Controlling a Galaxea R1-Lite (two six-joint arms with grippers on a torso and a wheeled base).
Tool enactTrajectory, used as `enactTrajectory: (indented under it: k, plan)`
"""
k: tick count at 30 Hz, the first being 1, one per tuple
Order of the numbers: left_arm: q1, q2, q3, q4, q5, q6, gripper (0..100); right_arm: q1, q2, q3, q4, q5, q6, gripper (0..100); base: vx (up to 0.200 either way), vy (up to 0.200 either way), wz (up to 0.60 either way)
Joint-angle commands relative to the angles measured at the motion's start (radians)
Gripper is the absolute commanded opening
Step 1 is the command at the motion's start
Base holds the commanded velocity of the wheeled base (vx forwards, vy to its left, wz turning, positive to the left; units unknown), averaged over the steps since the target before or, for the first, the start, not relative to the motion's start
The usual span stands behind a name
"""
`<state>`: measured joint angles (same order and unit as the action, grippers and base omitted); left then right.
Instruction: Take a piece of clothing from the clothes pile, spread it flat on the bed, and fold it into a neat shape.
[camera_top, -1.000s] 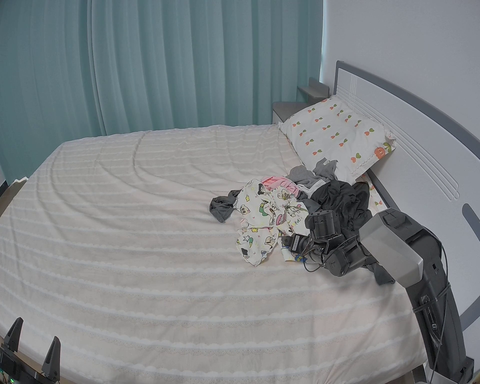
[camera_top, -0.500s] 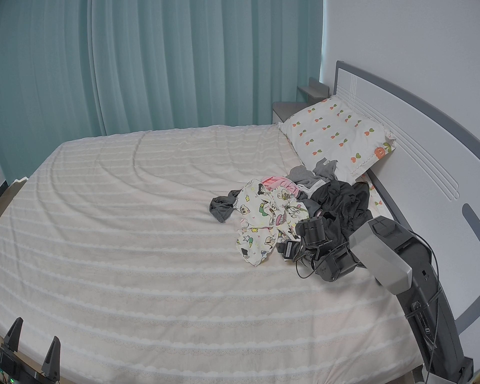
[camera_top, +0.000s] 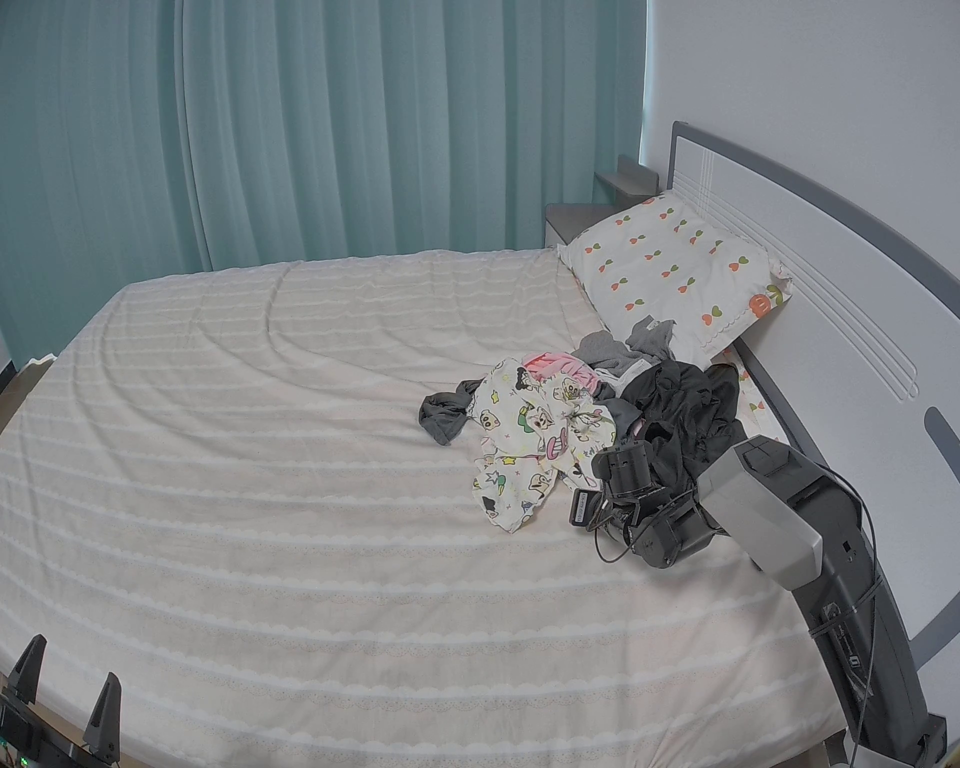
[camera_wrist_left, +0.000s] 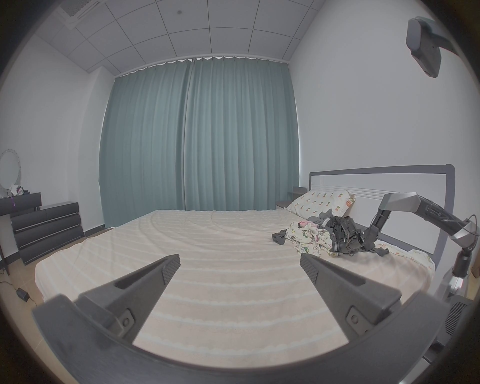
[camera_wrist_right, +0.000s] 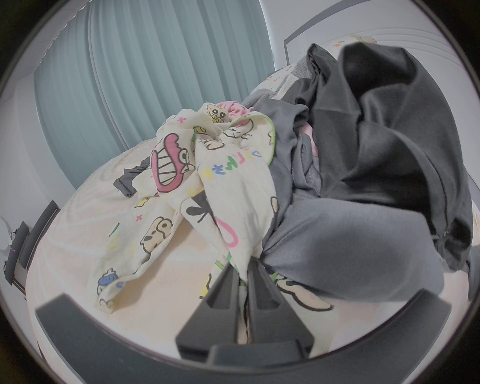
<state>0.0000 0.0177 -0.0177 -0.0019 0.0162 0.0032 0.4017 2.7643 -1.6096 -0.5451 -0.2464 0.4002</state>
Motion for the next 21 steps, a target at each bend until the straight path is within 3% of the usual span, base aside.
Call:
enactTrajectory:
  k: [1, 5, 12, 13, 17, 21]
  plan:
    - [0.0, -0.018, 0.018, -0.001, 0.001, 0.0, 100, 0.012, -0.129, 0.149, -0.05, 0.03, 0.037, 0, 0.0, 0.0, 0.0]
    - [0.0, -0.018, 0.018, 0.0, 0.001, 0.0, 100, 0.012, -0.255, 0.347, -0.19, 0.102, 0.081, 0, 0.0, 0.0, 0.0]
    - [0.0, -0.018, 0.018, -0.001, 0.001, 0.0, 100, 0.02, -0.437, 0.649, -0.42, 0.144, 0.141, 0, 0.0, 0.0, 0.0]
    - [0.0, -0.018, 0.018, 0.0, 0.001, 0.0, 100, 0.025, -0.492, 0.758, -0.518, 0.171, 0.157, 0, 0.0, 0.0, 0.0]
    - [0.0, -0.018, 0.018, -0.001, 0.001, 0.0, 100, 0.046, -0.502, 0.892, -0.639, 0.18, 0.157, 0, 0.0, 0.0, 0.0]
    - [0.0, -0.018, 0.018, -0.001, 0.001, 0.0, 100, 0.043, -0.439, 0.91, -0.7, 0.167, 0.154, 0, 0.0, 0.0, 0.0]
